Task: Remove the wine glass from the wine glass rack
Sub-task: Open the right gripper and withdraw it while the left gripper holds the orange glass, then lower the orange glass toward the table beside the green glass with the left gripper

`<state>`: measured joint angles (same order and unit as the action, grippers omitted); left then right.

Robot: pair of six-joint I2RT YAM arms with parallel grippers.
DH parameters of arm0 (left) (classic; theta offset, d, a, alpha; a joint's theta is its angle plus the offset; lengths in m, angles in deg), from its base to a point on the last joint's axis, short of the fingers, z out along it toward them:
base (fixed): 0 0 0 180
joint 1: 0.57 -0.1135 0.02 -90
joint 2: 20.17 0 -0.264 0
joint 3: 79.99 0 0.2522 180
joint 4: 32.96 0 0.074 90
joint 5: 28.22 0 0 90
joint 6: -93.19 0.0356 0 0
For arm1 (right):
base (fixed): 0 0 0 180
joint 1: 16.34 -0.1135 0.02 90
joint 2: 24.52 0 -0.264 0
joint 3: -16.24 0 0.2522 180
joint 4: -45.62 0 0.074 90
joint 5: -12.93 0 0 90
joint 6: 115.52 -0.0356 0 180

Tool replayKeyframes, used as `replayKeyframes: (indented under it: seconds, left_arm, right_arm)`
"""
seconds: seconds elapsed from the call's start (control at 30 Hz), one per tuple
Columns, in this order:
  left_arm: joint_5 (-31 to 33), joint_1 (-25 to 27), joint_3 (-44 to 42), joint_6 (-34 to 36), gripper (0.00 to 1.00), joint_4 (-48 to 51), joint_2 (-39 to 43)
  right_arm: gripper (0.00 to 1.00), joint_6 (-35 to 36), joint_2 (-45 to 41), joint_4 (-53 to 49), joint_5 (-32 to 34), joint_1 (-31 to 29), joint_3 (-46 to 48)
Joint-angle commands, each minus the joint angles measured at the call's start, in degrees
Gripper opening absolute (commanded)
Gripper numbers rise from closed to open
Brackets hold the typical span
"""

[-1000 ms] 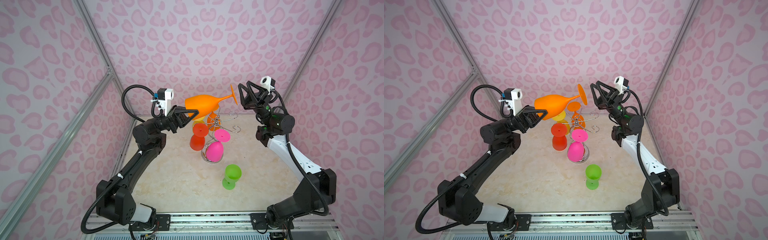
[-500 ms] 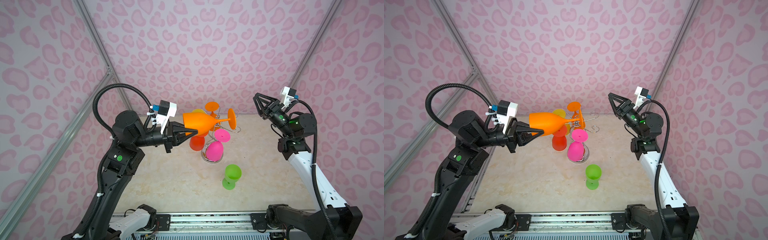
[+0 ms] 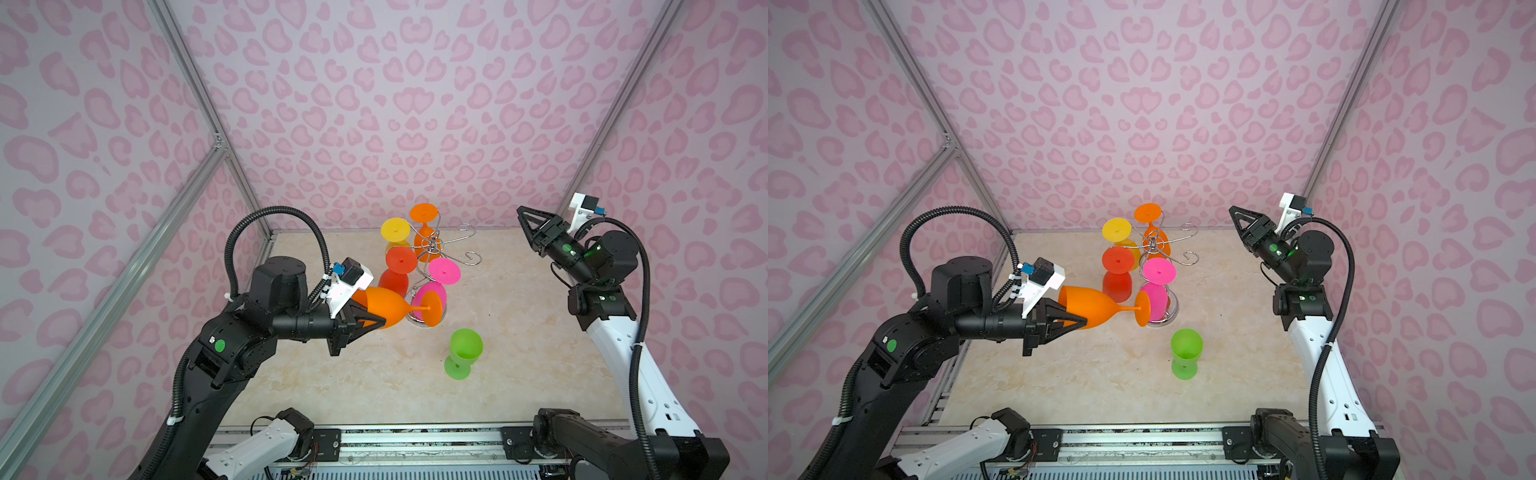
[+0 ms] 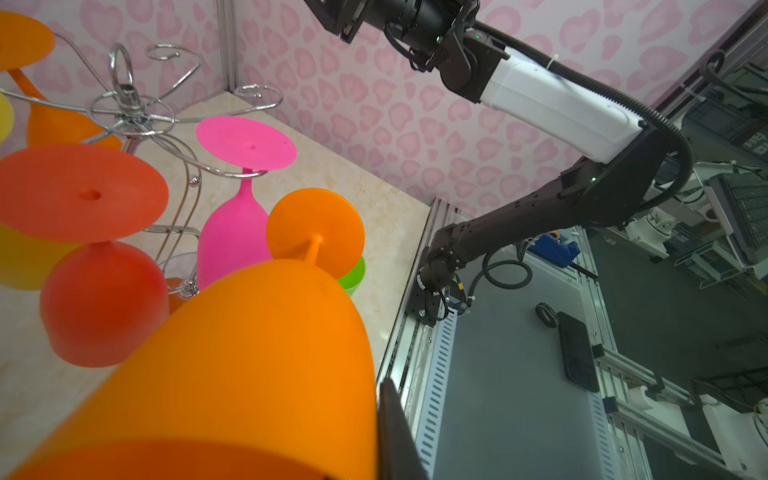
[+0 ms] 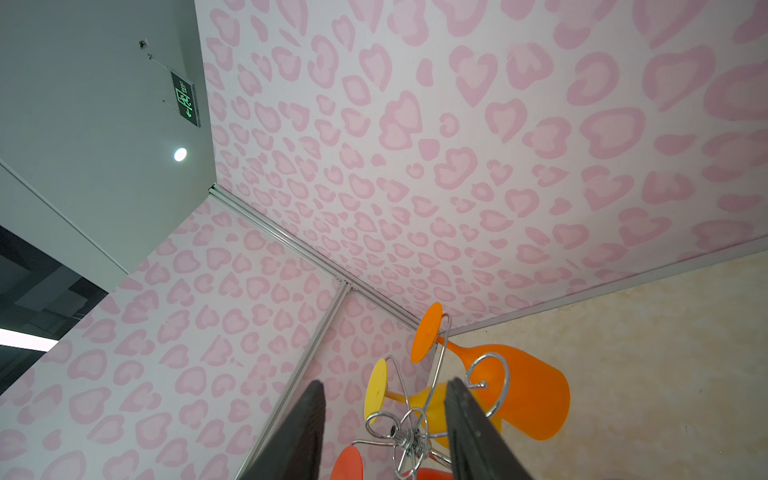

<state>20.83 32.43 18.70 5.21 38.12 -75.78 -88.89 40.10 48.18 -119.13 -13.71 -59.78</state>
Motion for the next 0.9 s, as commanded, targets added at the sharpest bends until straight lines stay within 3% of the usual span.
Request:
replayKeyframes:
  seconds: [0.0, 0.23, 0.87]
  left_arm:
    - [5.56, 2.17, -0.92, 2.26, 0.01, 4.84, -0.32]
    - [20.23, 9.96, -3.07, 1.86, 0.01, 7.7, -4.98]
    - [35.15, 21.2, -4.68, -1.05, 0.01, 10.79, -22.74]
  right_arm:
    - [0.47, 1.23, -0.2, -0.44, -0.59, 0.09, 0.96]
    - [0.47, 2.61, -0.02, -2.57, -0.48, 0.18, 1.46]
    - [0.47, 5.51, 1.33, -6.32, 0.22, 0.27, 2.01]
